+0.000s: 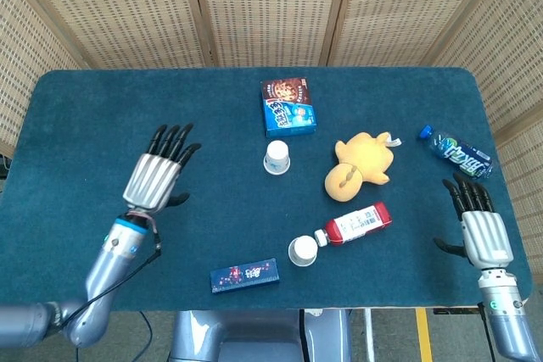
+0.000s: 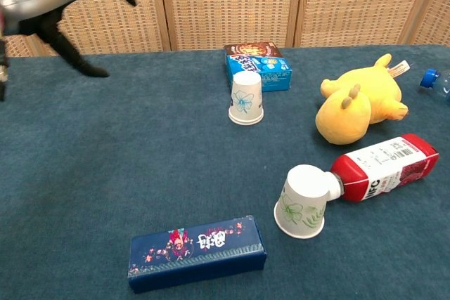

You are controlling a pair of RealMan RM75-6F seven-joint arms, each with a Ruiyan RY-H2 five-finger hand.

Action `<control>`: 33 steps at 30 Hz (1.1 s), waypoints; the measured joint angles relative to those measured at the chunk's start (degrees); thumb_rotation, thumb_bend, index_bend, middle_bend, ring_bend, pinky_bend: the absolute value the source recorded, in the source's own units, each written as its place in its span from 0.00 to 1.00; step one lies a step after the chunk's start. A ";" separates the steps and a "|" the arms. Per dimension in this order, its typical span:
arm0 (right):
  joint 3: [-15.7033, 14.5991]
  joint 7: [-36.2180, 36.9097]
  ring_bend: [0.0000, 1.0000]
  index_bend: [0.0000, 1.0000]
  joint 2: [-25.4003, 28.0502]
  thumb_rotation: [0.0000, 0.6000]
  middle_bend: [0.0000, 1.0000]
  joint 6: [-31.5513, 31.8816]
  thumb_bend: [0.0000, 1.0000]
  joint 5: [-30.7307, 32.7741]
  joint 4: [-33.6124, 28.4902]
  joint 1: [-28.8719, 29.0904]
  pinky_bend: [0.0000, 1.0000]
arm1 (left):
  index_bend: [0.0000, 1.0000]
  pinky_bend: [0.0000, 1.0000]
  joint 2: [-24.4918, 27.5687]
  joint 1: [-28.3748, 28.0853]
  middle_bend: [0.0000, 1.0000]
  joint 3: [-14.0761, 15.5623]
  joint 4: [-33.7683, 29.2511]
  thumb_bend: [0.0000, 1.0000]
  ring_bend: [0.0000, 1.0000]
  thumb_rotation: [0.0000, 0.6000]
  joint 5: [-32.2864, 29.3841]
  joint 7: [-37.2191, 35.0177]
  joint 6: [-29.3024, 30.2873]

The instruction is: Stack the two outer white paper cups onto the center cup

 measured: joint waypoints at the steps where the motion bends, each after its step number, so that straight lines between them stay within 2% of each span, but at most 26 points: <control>1: -0.04 -0.31 0.00 0.09 -0.01 1.00 0.00 0.25 0.03 -0.14 -0.24 -0.06 0.00 | 0.19 0.00 0.49 1.67 0.00 1.46 -0.45 0.13 0.00 1.00 0.94 -0.16 1.32; 5: -0.18 -1.22 0.00 0.11 0.03 1.00 0.00 1.01 0.03 -0.68 -0.96 -0.27 0.00 | 0.19 0.00 2.34 9.11 0.00 7.01 -1.58 0.13 0.00 1.00 6.60 -1.55 7.91; 8: -0.23 -1.49 0.00 0.15 0.15 1.00 0.00 1.93 0.04 -1.32 -1.64 -0.49 0.00 | 0.19 0.00 3.09 14.14 0.00 9.84 -1.30 0.13 0.00 1.00 10.04 -3.17 12.02; 14: -0.55 -2.32 0.00 0.22 0.53 1.00 0.00 3.57 0.06 -3.60 -3.56 -0.72 0.00 | 0.18 0.00 4.32 21.52 0.00 12.83 0.83 0.13 0.00 1.00 15.17 -7.47 16.89; 19: -1.88 -5.27 0.00 0.23 0.79 1.00 0.00 3.69 0.09 -7.28 -6.84 -0.31 0.00 | 0.18 0.00 5.93 23.86 0.00 12.94 1.44 0.13 0.00 1.00 17.91 -10.13 17.74; 24: -3.76 -13.31 0.00 0.24 0.62 1.00 0.00 0.59 0.09 -9.63 -14.03 1.03 0.00 | 0.18 0.00 7.07 25.51 0.00 12.19 1.17 0.13 0.00 1.00 20.69 -10.51 16.69; 29: -4.72 -21.60 0.00 0.24 -1.61 1.00 0.00 -4.80 0.09 -9.27 -19.70 3.10 0.00 | 0.18 0.00 8.12 26.79 0.00 11.16 0.74 0.13 0.00 1.00 21.82 -11.93 15.80; 33: -4.32 -27.28 0.00 0.24 -4.77 1.00 0.00 -7.61 0.09 -6.93 -22.41 4.75 0.00 | 0.18 0.00 9.14 27.64 0.00 9.89 0.68 0.13 0.00 1.00 22.04 -13.35 14.72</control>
